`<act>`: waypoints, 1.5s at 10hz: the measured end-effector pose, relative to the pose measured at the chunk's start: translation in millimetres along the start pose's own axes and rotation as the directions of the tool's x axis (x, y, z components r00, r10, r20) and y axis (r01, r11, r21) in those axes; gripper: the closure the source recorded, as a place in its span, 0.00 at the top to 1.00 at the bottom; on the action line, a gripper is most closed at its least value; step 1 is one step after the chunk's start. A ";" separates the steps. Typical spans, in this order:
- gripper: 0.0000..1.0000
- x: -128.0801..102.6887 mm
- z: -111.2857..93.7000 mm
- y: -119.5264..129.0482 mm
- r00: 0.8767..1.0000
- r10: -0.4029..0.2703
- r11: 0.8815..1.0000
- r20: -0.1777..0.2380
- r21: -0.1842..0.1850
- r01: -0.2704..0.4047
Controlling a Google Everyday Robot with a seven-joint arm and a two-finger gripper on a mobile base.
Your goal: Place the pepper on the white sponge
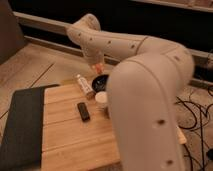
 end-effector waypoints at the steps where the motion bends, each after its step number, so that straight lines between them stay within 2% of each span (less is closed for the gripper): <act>1: 0.00 29.1 -0.9 -8.5 0.998 0.062 0.998 -0.011 0.001 -0.062; 3: 0.00 78.8 1.7 -20.9 0.986 0.165 0.986 -0.035 -0.004 -0.166; 6: 0.00 127.6 10.0 -34.1 0.961 0.266 0.963 -0.070 -0.014 -0.267; 13: 0.00 129.2 13.6 -27.7 0.961 0.263 0.964 -0.081 -0.019 -0.266; 15: 0.00 132.8 40.6 -18.8 0.956 0.257 0.966 -0.145 -0.002 -0.260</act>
